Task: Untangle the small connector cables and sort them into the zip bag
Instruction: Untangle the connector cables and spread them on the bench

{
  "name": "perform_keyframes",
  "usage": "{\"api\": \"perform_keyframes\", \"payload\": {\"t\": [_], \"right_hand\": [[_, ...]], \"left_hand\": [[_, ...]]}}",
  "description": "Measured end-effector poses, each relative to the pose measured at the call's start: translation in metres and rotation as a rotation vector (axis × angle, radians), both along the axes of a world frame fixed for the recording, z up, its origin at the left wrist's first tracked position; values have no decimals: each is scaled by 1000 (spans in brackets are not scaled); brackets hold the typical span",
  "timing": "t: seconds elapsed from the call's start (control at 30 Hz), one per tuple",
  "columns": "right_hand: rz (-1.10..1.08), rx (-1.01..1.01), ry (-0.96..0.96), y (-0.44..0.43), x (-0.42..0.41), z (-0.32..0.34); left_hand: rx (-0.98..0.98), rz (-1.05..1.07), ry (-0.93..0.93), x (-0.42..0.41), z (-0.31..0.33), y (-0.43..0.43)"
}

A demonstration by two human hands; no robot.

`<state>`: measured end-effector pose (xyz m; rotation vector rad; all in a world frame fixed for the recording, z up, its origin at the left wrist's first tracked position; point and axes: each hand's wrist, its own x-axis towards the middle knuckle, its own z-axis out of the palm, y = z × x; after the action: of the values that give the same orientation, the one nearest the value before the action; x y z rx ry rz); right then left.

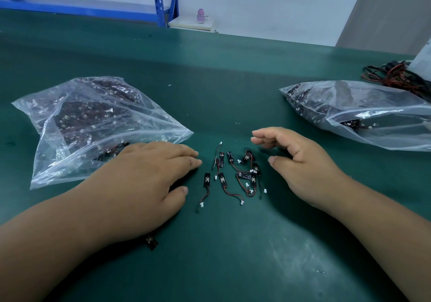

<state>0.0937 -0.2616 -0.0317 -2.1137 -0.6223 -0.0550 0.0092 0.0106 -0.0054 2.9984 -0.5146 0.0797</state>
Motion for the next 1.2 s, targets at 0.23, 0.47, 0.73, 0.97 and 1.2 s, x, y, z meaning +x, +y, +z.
{"api": "perform_keyframes", "payload": {"t": [0.23, 0.47, 0.73, 0.97, 1.2], "right_hand": [[-3, -6, 11, 1, 0, 0], [-6, -7, 17, 1, 0, 0], [-12, -28, 33, 1, -1, 1], [-10, -23, 43, 2, -2, 1], [53, 11, 53, 2, -5, 3]], "left_hand": [[3, 36, -6, 2, -4, 3], [-13, 63, -35, 3, -2, 2], [-35, 87, -70, 3, -3, 2], [0, 102, -76, 2, -1, 3], [16, 116, -86, 3, -2, 3]]}}
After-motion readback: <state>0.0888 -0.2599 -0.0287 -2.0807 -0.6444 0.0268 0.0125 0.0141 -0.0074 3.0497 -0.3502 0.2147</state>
